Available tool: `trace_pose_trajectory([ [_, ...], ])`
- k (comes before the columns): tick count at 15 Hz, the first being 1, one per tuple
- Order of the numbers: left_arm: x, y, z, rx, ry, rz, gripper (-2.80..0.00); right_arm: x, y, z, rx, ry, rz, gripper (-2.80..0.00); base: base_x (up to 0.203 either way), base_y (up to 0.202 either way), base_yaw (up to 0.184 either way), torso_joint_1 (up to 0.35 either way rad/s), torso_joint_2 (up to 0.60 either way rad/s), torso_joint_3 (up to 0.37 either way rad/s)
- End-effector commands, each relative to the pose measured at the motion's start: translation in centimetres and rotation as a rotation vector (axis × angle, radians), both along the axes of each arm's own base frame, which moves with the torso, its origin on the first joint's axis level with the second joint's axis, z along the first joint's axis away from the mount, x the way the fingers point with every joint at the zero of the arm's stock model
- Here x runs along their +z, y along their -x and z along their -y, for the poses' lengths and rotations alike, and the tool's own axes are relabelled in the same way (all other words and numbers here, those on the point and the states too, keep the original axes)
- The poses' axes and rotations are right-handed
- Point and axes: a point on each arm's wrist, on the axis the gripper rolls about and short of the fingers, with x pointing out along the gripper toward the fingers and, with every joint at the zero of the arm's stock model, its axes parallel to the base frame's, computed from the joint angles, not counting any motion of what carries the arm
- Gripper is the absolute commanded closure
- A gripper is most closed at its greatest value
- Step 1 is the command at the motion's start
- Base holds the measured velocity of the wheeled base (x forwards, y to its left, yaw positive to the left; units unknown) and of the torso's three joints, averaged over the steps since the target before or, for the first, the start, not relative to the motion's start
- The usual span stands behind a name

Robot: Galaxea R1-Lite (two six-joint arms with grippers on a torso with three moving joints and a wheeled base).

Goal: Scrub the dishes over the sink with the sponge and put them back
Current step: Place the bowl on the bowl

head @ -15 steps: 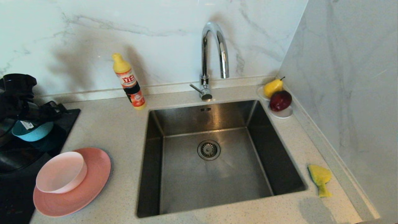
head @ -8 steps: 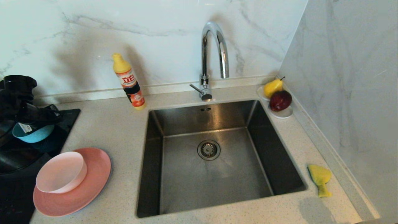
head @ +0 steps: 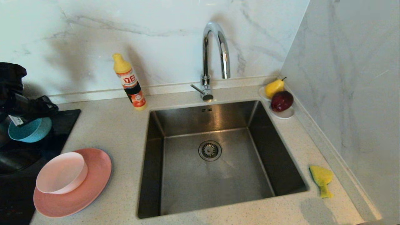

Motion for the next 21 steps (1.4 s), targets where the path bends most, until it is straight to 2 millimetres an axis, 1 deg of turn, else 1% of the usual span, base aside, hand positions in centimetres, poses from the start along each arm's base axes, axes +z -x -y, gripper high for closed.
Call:
trace_pose_trajectory([
  [1,3.3,1.9,1.2,-0.021,-0.028,0.041,0.0,0.0,0.0,0.0,0.0,0.001,-0.002,0.0,0.0,0.0,0.0,0.0,0.0,0.0],
  [3,5.9,4.2,3.5,-0.083,-0.007,0.025,0.0,0.0,0.0,0.0,0.0,0.001,-0.002,0.0,0.0,0.0,0.0,0.0,0.0,0.0],
  [5,7.8,6.4,6.5,-0.17,0.031,-0.006,0.0,0.0,0.0,0.0,0.002,0.001,-0.001,0.0,0.0,0.0,0.0,0.0,0.0,0.0],
  [7,9.0,8.3,10.2,-0.274,0.051,-0.06,0.0,0.0,0.0,0.0,0.0,0.001,-0.001,0.0,0.0,0.0,0.0,0.0,0.0,0.0],
  [8,8.9,8.9,11.6,-0.32,0.052,-0.098,0.0,0.0,0.0,0.0,0.001,0.001,-0.002,0.0,0.0,0.0,0.0,0.0,0.0,0.0],
  [10,7.6,9.9,14.2,-0.393,0.054,-0.173,0.0,0.0,0.0,0.0,0.0,0.001,-0.001,0.0,0.0,0.0,0.0,0.0,0.0,0.0],
  [11,7.0,10.0,15.2,-0.406,0.038,-0.2,0.0,0.0,0.0,0.0,0.002,0.001,-0.001,0.0,0.0,0.0,0.0,0.0,0.0,0.0],
  [12,6.2,9.8,15.8,-0.394,0.012,-0.219,0.0,0.0,0.0,0.0,0.0,0.001,-0.001,0.0,0.0,0.0,0.0,0.0,0.0,0.0],
  [16,1.9,9.0,16.2,-0.366,-0.031,-0.257,0.0,0.0,0.0,0.0,0.0,0.001,-0.001,0.0,0.0,0.0,0.0,0.0,0.0,0.0],
  [19,-1.0,8.9,16.2,-0.368,-0.04,-0.291,0.0,0.0,0.0,0.0,0.0,0.001,-0.001,0.0,0.0,0.0,0.0,0.0,0.0,0.0],
  [21,-2.2,8.9,16.4,-0.375,-0.041,-0.297,0.0,0.0,0.0,0.0,0.0,0.001,-0.001,0.0,0.0,0.0,0.0,0.0,0.0,0.0],
])
